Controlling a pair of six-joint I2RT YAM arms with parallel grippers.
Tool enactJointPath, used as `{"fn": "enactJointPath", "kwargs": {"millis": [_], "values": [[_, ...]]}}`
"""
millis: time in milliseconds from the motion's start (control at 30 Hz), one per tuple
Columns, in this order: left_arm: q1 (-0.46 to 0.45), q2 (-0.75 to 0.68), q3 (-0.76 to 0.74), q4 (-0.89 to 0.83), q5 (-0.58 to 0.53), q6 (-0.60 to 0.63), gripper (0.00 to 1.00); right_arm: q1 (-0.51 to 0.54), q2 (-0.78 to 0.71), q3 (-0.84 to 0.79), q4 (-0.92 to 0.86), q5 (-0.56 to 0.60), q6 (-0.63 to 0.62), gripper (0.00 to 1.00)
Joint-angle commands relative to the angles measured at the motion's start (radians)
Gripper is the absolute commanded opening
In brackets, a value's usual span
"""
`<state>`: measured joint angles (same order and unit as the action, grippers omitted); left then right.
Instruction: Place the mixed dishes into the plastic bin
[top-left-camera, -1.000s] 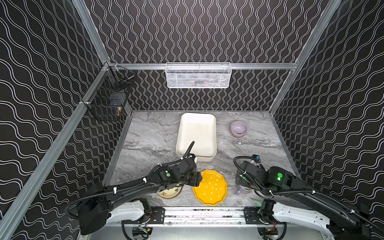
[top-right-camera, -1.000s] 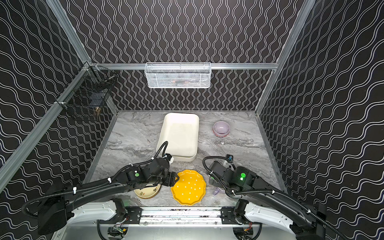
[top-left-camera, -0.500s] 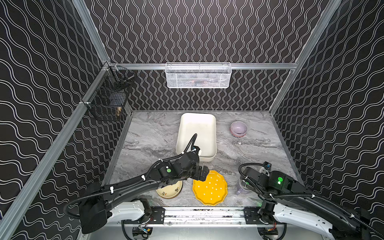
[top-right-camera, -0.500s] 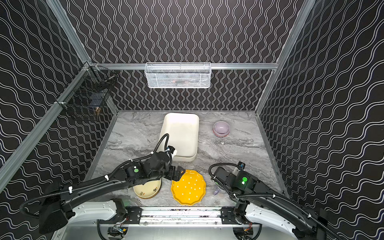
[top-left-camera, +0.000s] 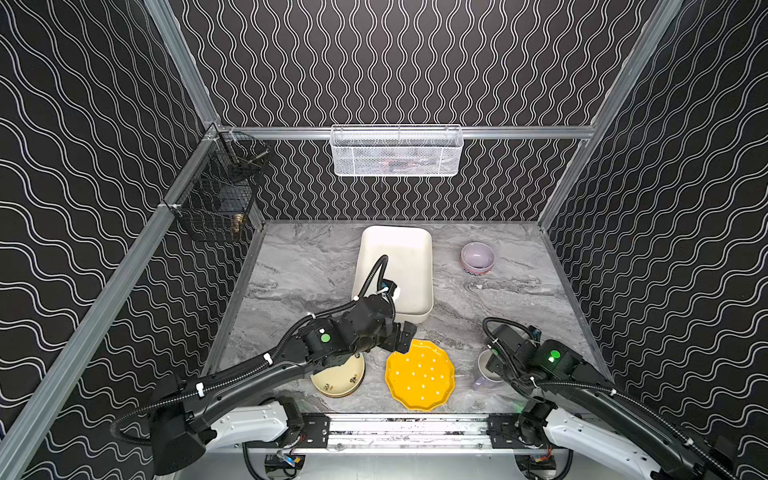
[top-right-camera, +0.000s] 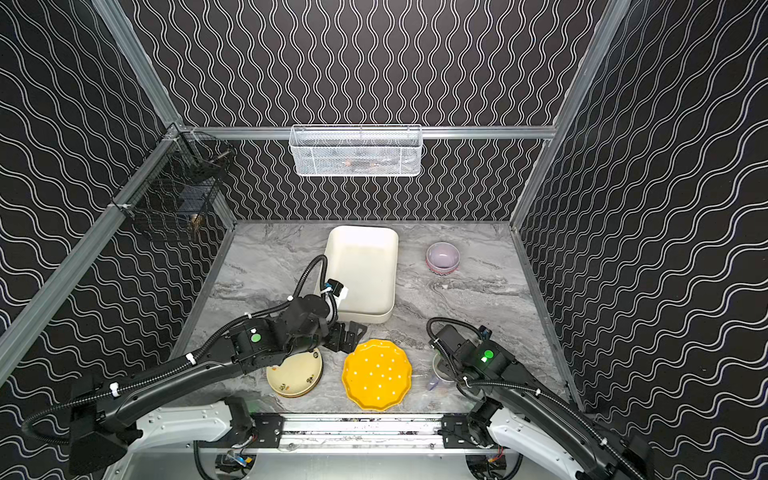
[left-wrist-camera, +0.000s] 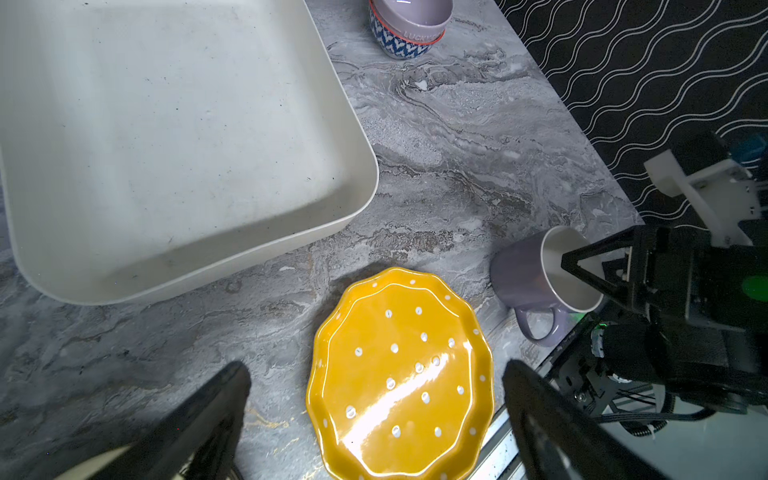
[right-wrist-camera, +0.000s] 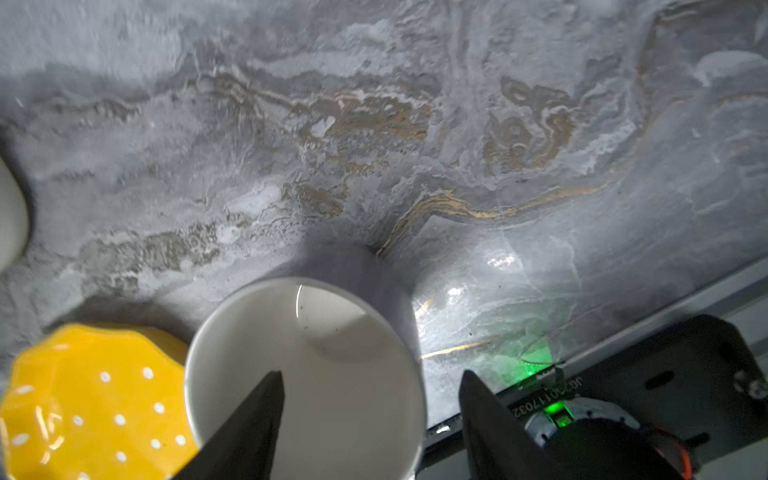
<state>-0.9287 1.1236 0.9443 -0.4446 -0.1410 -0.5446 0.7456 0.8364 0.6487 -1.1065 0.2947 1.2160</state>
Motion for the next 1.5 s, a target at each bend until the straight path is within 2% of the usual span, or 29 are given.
{"fn": "enactJointPath", "kwargs": {"millis": [0,167,300,633,833,1067,1200,1333,1400,1467], "values": [[0.001,0.002,0.009,-0.01,-0.004,0.031,0.99,-0.016,0.046,-0.003,0.077,-0.047,-0.079,0.61],[0.002,-0.001,0.034,-0.046,-0.052,0.075,0.99,-0.05,0.146,-0.014,0.147,-0.098,-0.141,0.48],[0.027,-0.006,0.045,-0.08,-0.101,0.101,0.98,-0.073,0.177,-0.017,0.187,-0.118,-0.169,0.45],[0.12,0.002,0.01,-0.067,-0.038,0.12,0.99,-0.111,0.205,-0.024,0.212,-0.125,-0.218,0.25],[0.246,0.021,-0.002,-0.07,0.023,0.148,0.99,-0.113,0.226,0.062,0.172,-0.108,-0.272,0.18],[0.406,0.063,0.016,-0.069,0.033,0.175,0.99,-0.115,0.273,0.221,0.12,-0.083,-0.352,0.16],[0.464,0.121,0.04,-0.055,0.081,0.182,0.99,-0.121,0.301,0.276,0.116,-0.055,-0.395,0.16],[0.486,0.176,0.069,-0.055,0.115,0.186,0.99,-0.153,0.327,0.246,0.145,-0.067,-0.424,0.16],[0.487,0.184,0.072,-0.052,0.121,0.186,0.99,-0.159,0.32,0.226,0.15,-0.074,-0.424,0.19],[0.49,0.188,0.075,-0.053,0.112,0.191,0.99,-0.161,0.294,0.213,0.145,-0.076,-0.419,0.29]]}}
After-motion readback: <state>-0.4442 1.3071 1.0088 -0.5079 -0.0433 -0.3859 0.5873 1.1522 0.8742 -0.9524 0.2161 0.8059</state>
